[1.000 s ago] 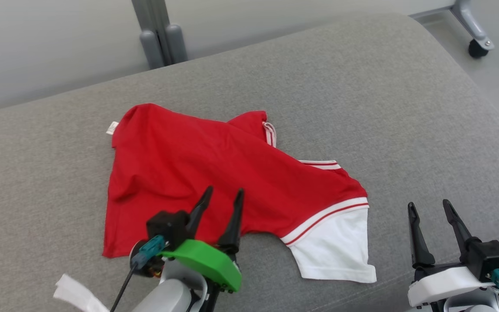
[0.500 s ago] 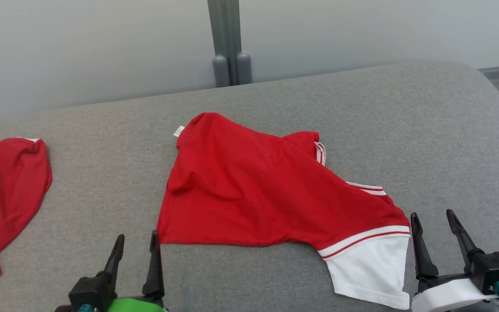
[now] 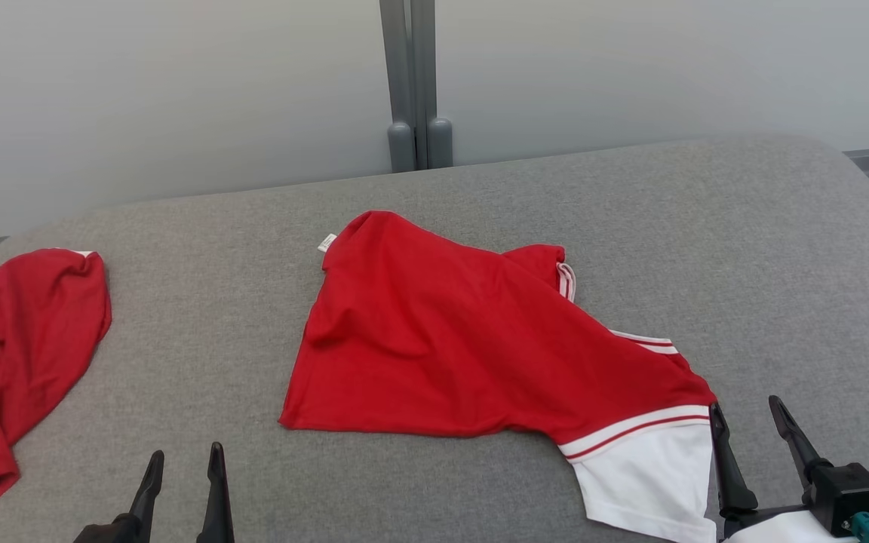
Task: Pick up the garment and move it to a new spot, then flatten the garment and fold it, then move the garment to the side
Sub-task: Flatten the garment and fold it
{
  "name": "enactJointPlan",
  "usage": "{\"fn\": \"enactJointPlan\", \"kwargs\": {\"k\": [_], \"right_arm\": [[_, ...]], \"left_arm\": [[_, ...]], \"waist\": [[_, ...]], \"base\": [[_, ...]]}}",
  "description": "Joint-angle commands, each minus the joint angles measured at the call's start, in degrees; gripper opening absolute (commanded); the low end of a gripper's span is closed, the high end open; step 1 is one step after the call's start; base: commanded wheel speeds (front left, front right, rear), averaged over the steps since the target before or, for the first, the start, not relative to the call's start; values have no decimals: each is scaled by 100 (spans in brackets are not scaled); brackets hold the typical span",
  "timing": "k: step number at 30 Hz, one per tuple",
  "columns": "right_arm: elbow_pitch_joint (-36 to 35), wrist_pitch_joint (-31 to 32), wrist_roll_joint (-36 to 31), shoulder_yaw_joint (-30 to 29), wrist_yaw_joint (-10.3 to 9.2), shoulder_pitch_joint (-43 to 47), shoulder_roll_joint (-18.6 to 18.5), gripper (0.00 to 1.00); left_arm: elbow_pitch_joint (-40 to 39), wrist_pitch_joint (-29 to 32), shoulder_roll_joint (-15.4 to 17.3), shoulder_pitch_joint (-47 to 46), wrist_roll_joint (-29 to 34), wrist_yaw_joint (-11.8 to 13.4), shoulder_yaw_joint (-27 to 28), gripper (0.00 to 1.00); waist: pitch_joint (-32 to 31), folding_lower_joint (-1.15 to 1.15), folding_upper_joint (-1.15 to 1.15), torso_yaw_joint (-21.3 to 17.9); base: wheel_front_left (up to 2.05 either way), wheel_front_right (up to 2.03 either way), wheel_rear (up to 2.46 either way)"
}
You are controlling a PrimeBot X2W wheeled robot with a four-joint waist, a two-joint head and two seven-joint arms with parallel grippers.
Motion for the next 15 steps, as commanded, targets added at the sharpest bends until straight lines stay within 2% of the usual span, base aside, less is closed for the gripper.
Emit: {"fn": "enactJointPlan", "kwargs": {"k": [1, 10, 15], "right_arm": [[19, -18, 31, 14, -8, 38, -11, 100], [44, -18, 63, 73, -8, -64, -11, 100], [104, -18, -8, 137, -8, -38, -13, 100]], "left_arm": [[10, -2, -21, 73, 39, -48, 65, 100], [96, -2, -67, -7, 167, -132, 173, 100], [252, -2, -71, -9, 95, -137, 35, 100]], "waist": [[-4, 0, 0, -24], [28, 0, 0, -65], [55, 0, 0, -90]], "base": [[0, 0, 0], [0, 0, 0], [0, 0, 0]]}}
